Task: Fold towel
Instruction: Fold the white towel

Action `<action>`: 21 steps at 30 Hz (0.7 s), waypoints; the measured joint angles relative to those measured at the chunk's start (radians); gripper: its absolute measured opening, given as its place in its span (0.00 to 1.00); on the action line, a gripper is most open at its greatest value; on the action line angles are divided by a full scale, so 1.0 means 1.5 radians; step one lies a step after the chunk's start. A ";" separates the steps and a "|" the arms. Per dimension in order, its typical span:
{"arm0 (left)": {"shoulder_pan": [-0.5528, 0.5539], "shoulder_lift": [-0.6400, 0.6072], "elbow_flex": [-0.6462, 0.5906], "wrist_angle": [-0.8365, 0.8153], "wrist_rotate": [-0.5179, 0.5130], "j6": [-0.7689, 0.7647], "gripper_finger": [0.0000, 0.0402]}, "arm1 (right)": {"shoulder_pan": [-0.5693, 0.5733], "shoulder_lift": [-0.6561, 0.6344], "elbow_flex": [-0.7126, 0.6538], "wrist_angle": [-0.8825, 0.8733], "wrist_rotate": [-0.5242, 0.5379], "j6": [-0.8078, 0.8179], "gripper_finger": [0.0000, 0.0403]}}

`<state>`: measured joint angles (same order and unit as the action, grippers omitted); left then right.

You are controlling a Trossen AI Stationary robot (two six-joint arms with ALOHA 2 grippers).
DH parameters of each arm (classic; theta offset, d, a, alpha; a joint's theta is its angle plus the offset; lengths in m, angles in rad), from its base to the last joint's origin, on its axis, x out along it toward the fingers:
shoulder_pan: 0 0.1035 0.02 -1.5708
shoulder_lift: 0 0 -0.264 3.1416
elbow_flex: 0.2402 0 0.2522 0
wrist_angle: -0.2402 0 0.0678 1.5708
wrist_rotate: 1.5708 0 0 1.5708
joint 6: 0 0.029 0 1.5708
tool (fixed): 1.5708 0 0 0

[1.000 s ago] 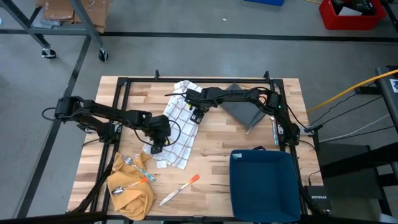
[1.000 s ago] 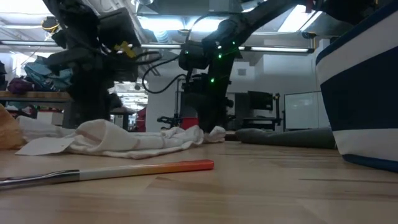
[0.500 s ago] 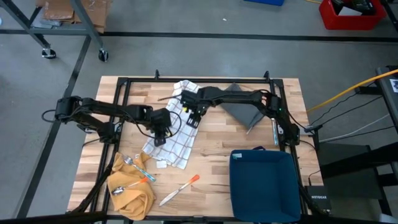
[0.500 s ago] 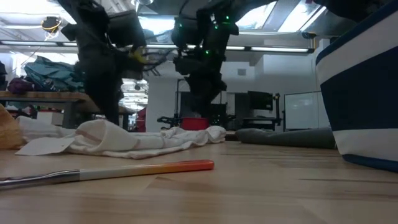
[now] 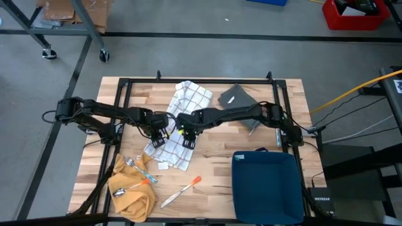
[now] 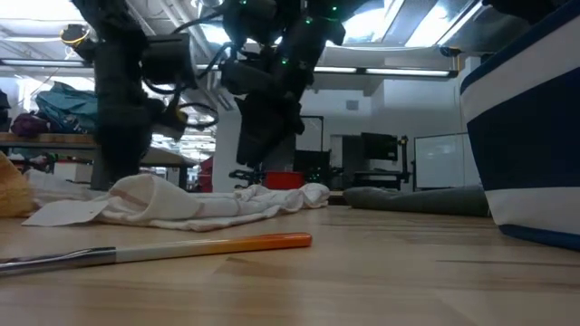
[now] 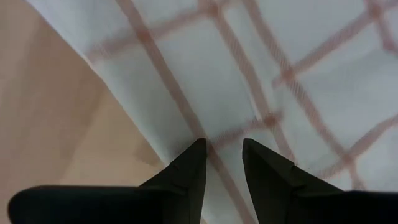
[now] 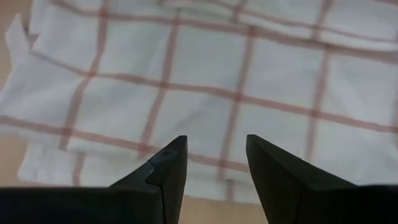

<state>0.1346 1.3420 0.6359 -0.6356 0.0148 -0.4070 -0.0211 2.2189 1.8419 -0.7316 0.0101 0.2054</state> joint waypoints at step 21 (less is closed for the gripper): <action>-0.143 0.007 -0.028 0.238 0.084 0.037 0.24 | 0.005 0.049 -0.026 -0.179 0.127 -0.073 0.42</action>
<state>-0.0800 1.3525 0.5945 -0.2791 0.1410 -0.3517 -0.0135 2.2929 1.8034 -0.9998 0.2007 0.0959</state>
